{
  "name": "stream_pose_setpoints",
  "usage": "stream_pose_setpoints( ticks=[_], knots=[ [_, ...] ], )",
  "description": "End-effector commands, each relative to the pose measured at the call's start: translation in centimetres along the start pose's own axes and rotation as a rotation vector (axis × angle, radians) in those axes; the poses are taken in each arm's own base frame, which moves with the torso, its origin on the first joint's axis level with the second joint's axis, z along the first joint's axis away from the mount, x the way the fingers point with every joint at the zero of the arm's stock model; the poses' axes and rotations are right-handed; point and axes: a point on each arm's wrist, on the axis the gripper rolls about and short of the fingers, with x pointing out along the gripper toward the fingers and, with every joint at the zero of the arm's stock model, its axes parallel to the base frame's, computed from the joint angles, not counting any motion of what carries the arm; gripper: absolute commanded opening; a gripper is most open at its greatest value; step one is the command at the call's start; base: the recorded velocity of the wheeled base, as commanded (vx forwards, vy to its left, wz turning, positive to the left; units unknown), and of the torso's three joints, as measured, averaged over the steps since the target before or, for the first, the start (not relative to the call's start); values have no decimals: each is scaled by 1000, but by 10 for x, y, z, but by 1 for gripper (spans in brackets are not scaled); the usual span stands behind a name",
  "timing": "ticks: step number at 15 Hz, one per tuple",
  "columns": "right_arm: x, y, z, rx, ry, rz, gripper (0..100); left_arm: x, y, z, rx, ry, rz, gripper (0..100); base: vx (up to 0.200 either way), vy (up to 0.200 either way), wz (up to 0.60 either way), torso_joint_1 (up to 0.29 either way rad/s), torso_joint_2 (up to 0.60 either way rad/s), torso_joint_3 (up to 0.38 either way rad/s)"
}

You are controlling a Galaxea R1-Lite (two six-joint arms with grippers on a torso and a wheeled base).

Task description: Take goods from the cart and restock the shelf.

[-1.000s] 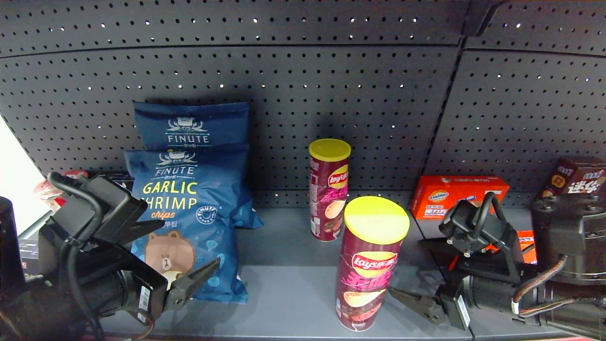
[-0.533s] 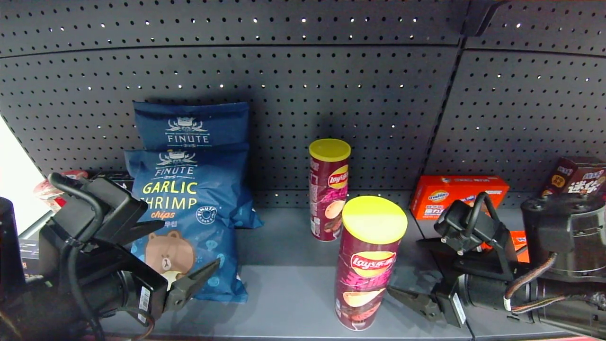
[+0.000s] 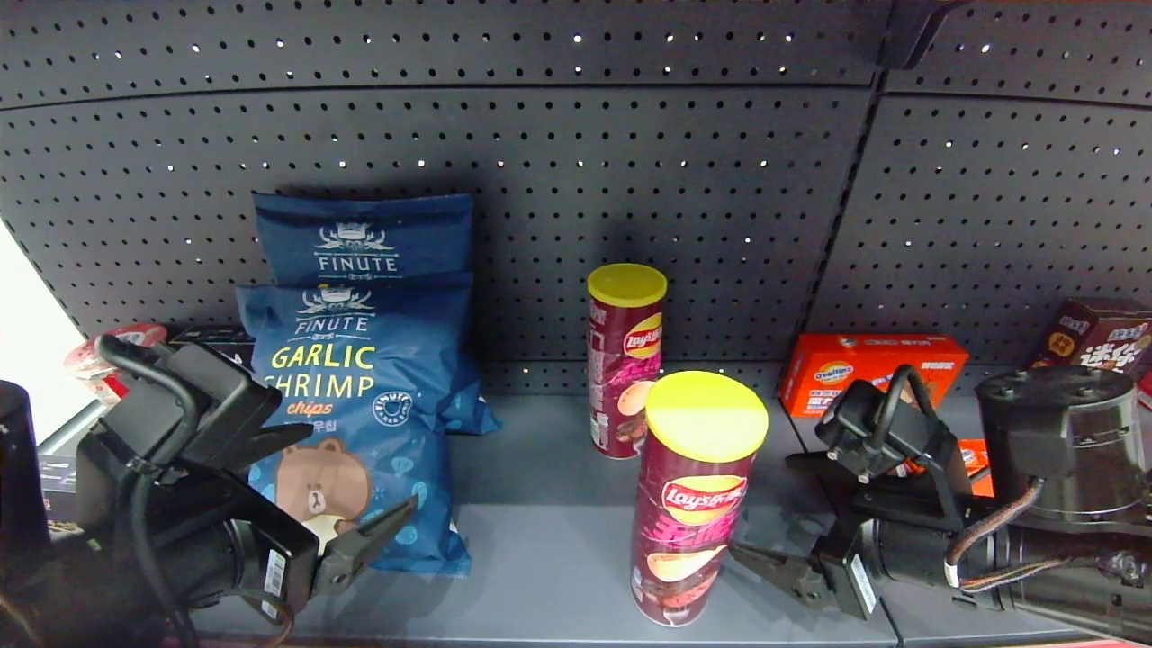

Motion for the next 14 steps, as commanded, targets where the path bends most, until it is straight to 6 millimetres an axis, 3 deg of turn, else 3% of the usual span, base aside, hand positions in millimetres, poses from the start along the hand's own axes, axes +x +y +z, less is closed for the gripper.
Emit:
stream_pose_setpoints(
  ticks=[1,14],
  knots=[
    [-1,-1,0,1,0,-3,100,0,0,-1,1,2,0,100,0,0,0,0,0,0],
    [13,0,-2,-19,31,2,100,0,2,2,-7,-23,5,100,0,0,0,0,0,0]
  ],
)
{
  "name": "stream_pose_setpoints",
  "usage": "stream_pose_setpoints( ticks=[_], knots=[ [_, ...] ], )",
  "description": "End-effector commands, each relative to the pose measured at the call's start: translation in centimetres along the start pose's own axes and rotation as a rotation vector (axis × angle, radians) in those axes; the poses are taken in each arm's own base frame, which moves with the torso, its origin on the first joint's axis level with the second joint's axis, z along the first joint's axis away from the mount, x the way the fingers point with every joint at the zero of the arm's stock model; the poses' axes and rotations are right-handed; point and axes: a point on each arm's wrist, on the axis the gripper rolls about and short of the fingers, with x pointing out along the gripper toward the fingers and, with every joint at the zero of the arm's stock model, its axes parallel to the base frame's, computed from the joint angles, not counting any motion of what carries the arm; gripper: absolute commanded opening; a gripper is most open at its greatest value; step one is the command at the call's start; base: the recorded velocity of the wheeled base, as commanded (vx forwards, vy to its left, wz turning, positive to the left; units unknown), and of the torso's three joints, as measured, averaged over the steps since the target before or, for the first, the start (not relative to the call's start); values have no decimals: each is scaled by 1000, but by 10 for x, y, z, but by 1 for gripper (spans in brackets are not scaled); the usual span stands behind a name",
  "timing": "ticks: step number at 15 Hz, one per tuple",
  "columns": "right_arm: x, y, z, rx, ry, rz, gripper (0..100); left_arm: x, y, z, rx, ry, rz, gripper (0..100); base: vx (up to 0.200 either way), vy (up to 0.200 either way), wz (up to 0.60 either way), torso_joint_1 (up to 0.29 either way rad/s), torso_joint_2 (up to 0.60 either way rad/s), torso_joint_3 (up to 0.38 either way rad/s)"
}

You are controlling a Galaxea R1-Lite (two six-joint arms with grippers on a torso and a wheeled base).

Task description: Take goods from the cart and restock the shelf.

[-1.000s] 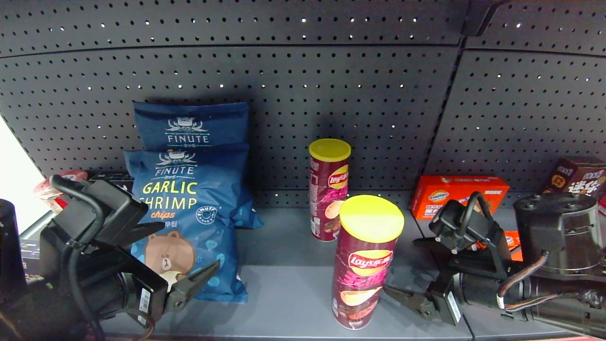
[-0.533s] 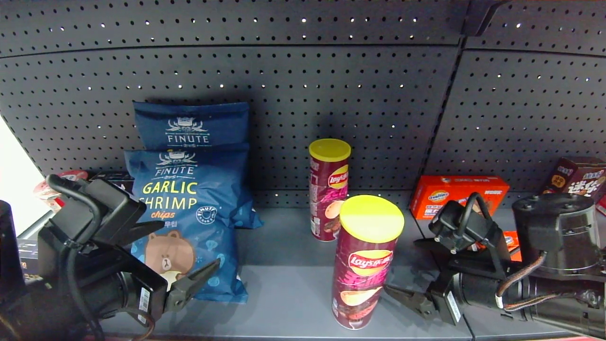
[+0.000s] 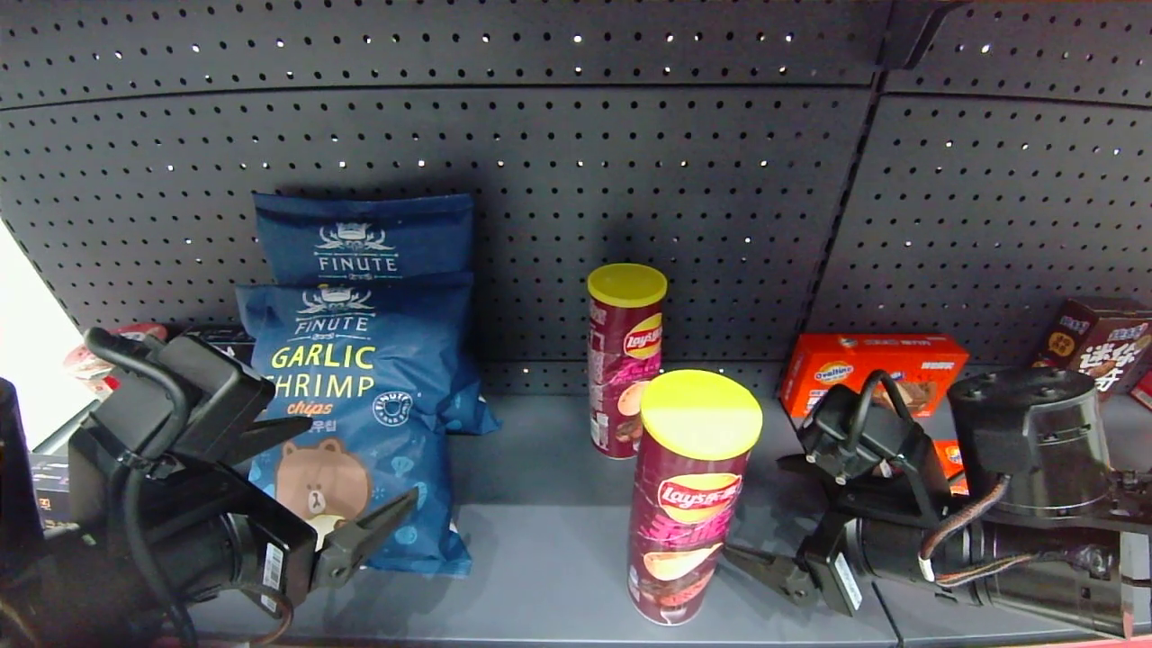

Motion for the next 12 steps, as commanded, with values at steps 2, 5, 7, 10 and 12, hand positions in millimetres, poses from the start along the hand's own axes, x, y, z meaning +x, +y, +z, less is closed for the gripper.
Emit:
stream_pose_setpoints(
  ticks=[2,5,7,10,12],
  knots=[
    [6,1,1,-4,8,6,100,0,1,0,-1,1,4,100,0,0,0,0,0,0],
    [10,3,5,-11,1,19,100,0,1,0,-3,0,5,100,0,0,0,0,0,0],
    [12,6,4,-14,9,26,100,0,1,0,-2,1,5,100,0,0,0,0,0,0],
    [13,7,4,-18,7,33,100,0,1,0,-3,0,5,100,0,0,0,0,0,0],
    [14,8,4,-18,10,35,100,0,1,0,-3,0,7,100,0,0,0,0,0,0]
  ],
)
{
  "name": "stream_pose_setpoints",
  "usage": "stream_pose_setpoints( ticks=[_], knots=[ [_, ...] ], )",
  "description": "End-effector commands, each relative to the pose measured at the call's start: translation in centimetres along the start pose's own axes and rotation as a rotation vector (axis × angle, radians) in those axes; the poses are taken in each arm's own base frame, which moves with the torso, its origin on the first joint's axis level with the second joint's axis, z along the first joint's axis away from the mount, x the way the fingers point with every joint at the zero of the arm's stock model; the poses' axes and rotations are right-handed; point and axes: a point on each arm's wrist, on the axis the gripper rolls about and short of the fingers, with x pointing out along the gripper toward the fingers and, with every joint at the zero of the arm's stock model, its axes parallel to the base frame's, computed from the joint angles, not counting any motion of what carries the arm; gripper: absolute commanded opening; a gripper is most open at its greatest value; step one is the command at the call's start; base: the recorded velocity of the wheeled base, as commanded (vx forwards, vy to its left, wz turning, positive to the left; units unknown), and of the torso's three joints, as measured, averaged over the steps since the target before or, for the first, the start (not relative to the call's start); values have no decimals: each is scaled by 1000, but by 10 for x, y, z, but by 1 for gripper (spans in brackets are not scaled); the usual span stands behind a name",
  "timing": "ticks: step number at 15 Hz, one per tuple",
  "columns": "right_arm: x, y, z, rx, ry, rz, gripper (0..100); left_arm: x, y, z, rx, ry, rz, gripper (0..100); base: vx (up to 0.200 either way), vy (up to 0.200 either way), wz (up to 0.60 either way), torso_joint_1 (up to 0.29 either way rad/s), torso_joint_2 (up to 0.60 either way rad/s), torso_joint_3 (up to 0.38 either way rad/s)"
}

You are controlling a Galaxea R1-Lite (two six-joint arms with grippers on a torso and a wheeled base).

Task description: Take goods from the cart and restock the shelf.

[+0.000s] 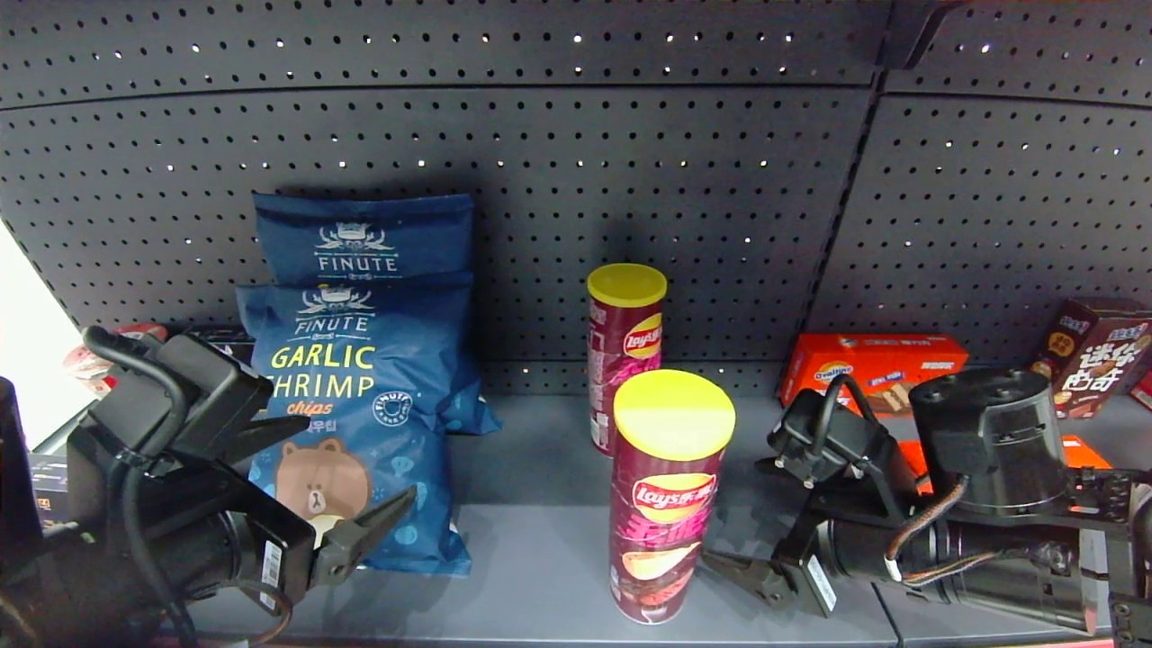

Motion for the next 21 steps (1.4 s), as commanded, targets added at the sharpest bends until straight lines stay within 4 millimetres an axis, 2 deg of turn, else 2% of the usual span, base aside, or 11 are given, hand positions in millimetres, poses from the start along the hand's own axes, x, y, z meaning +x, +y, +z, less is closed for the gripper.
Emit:
stream_pose_setpoints(
  ticks=[1,21],
  knots=[
    [3,0,-2,0,10,4,100,0,0,0,0,1,0,100,0,0,0,0,0,0],
    [17,8,4,-14,4,32,100,0,0,-2,0,6,2,100,0,0,0,0,0,0]
  ],
)
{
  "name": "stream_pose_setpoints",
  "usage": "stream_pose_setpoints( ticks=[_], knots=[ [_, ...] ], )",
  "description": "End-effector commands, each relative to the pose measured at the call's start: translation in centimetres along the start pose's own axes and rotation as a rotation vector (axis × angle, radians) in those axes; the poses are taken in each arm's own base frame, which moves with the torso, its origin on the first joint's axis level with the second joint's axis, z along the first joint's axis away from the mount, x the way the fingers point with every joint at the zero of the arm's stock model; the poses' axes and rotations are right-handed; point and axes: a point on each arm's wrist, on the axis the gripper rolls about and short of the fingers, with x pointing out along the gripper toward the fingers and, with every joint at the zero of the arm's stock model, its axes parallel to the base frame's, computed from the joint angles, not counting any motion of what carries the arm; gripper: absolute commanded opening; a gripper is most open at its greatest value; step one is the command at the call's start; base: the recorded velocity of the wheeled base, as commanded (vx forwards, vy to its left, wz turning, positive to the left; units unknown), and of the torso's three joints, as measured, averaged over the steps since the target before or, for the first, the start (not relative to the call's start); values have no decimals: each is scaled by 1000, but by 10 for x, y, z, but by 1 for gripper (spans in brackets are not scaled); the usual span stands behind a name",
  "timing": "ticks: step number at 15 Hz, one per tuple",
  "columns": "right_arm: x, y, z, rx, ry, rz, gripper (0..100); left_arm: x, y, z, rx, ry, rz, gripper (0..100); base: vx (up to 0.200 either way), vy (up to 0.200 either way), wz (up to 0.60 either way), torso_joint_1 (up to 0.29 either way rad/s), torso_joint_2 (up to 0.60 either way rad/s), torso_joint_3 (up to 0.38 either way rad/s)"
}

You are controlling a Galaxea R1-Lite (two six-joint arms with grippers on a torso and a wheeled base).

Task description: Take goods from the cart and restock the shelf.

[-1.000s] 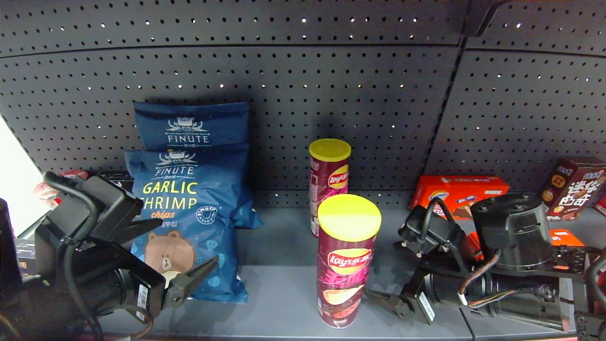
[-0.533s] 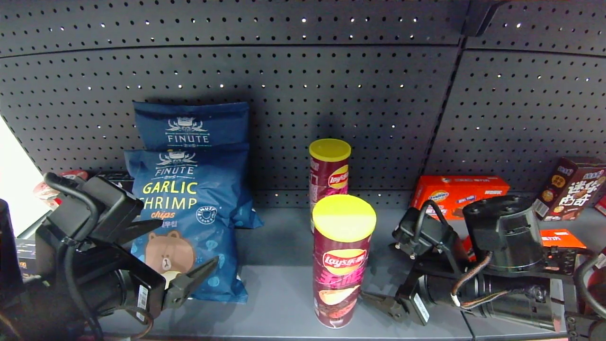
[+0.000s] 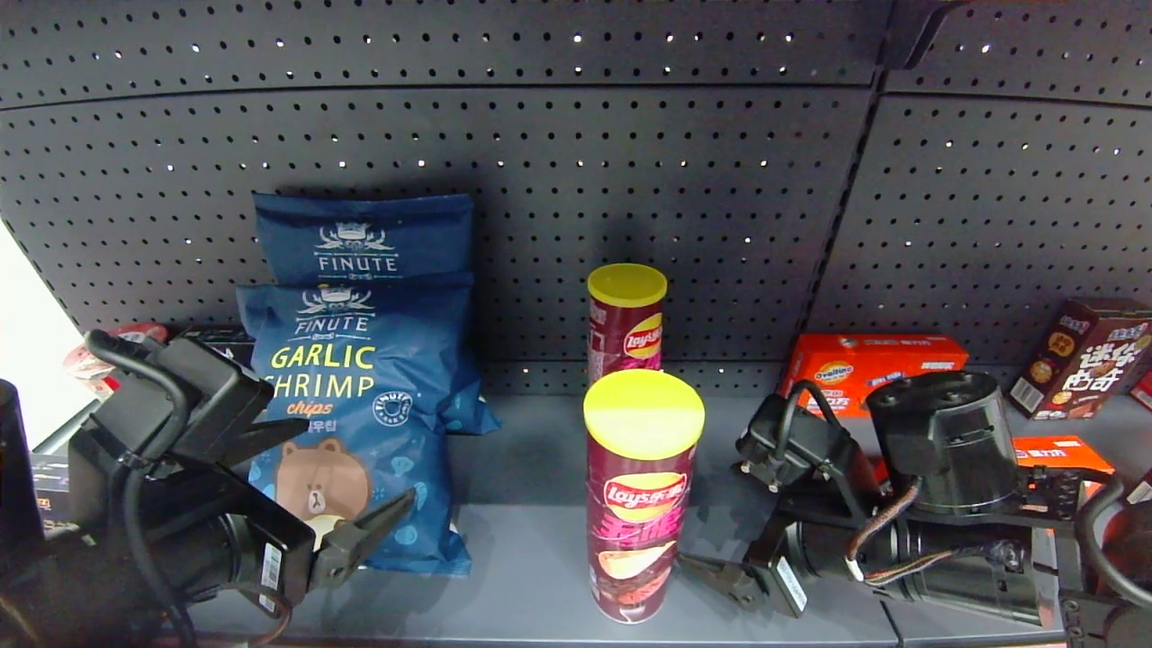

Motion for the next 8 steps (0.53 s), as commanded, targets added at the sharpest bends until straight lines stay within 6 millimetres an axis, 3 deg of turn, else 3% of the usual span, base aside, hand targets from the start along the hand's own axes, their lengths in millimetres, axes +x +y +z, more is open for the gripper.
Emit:
stream_pose_setpoints(
  ticks=[1,4,8],
  knots=[
    [1,1,0,-1,2,1,100,0,0,0,-1,-1,1,100,0,0,0,0,0,0],
    [-6,-1,2,2,-18,-8,100,0,0,0,-1,-1,3,100,0,0,0,0,0,0],
    [-48,-17,23,20,-162,-101,100,-19,5,1,-13,-60,21,100,0,0,0,0,0,0]
  ],
)
